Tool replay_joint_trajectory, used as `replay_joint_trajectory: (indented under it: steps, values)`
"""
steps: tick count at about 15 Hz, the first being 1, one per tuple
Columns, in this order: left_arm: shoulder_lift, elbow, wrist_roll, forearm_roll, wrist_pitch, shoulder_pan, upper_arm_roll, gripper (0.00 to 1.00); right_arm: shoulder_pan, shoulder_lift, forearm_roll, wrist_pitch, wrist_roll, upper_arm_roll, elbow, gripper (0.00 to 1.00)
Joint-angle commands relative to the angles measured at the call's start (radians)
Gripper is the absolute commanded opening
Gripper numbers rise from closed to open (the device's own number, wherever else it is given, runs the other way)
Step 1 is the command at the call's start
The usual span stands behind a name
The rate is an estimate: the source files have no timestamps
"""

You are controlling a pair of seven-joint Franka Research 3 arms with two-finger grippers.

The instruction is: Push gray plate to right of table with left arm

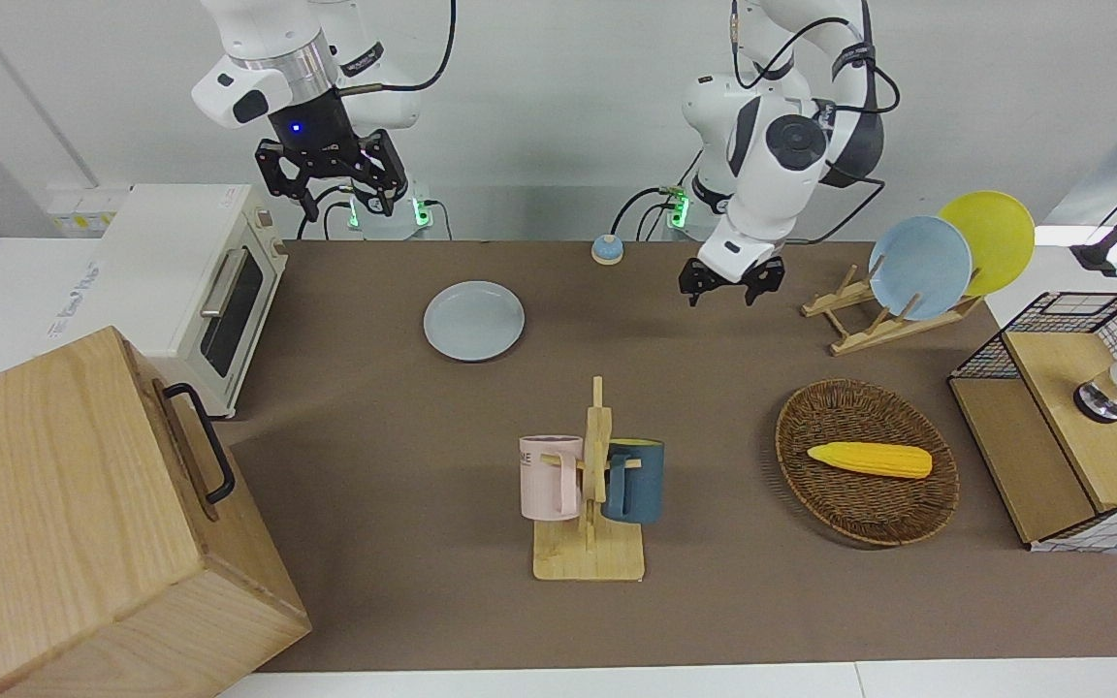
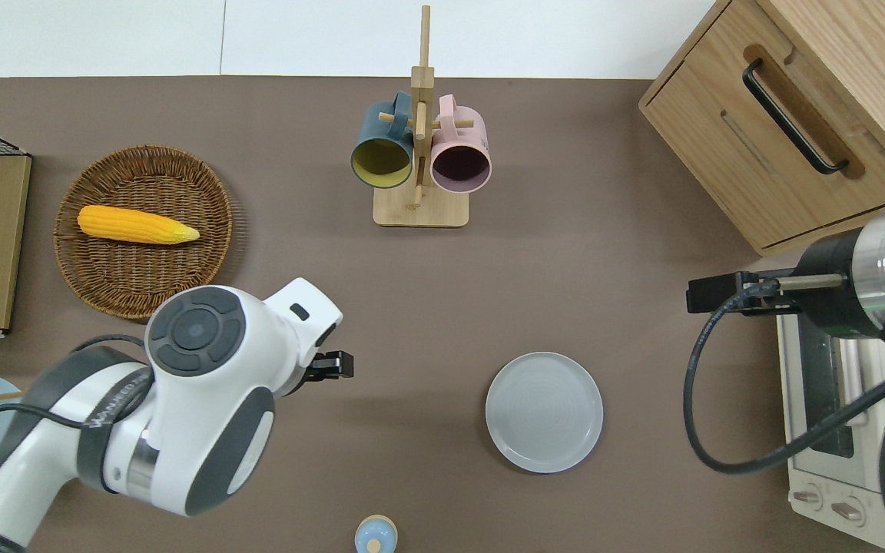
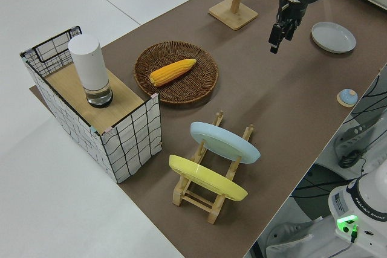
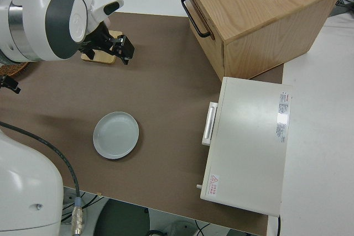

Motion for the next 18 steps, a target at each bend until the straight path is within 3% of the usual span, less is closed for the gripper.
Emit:
replay_joint_trajectory:
  steps: [1,3,7,16,18]
  values:
    - [-0.087,-0.014,0.193,-0.024,-0.058,0.153,-0.006,0.99,-0.006,0.006,0.016,-0.005,0.002,0.003,0.014,0.996]
    - [-0.116,-0.013,0.241,-0.024,-0.08,0.196,0.007,0.99,-0.006,0.006,0.016,-0.005,0.002,0.003,0.014,0.996]
    - [-0.138,0.061,0.286,-0.024,-0.152,0.196,0.089,0.99,-0.006,0.006,0.016,-0.005,0.002,0.003,0.014,0.996]
    - [-0.107,0.279,0.274,-0.051,-0.322,0.198,0.09,0.99,-0.006,0.006,0.016,-0.005,0.002,0.003,0.014,0.996]
    - [-0.066,0.353,0.272,-0.041,-0.379,0.198,0.089,0.99,-0.006,0.006,0.016,-0.005,0.002,0.003,0.014,0.996]
